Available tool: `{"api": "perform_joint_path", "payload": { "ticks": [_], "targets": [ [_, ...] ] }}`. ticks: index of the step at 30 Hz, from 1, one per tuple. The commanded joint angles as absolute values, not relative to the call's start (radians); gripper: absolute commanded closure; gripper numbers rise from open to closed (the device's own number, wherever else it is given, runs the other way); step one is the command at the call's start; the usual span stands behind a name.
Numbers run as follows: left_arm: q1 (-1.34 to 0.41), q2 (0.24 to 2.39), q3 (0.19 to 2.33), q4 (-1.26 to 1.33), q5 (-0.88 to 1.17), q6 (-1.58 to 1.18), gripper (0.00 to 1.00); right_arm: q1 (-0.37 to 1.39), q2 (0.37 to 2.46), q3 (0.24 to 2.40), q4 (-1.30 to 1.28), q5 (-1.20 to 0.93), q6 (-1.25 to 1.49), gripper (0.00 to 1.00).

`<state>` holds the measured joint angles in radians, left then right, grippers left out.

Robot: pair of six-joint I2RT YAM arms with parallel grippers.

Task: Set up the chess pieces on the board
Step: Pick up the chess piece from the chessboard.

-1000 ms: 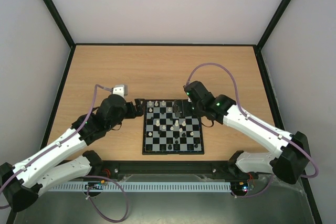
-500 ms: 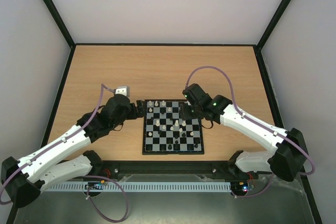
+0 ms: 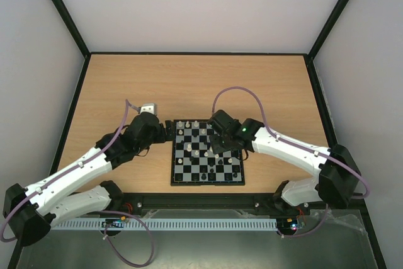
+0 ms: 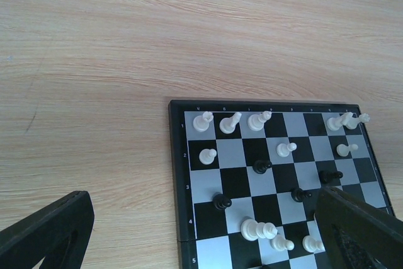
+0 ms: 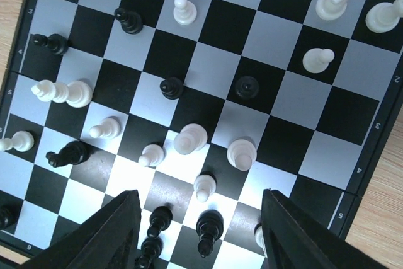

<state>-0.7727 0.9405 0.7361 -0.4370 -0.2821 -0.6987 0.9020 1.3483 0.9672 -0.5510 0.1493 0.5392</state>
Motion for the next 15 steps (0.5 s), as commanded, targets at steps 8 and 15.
{"api": "perform_joint_path", "payload": {
  "ticks": [8, 15],
  "targets": [
    [-0.768, 0.945, 0.746, -0.426, -0.290, -0.691, 0.01, 0.891, 1.479, 1.038, -0.623, 0.264, 0.540, 0.57],
    [-0.767, 0.939, 0.740, -0.430, -0.299, -0.687, 0.01, 0.854, 1.565, 1.094, -0.590, 0.213, 0.502, 0.64]
  ]
}}
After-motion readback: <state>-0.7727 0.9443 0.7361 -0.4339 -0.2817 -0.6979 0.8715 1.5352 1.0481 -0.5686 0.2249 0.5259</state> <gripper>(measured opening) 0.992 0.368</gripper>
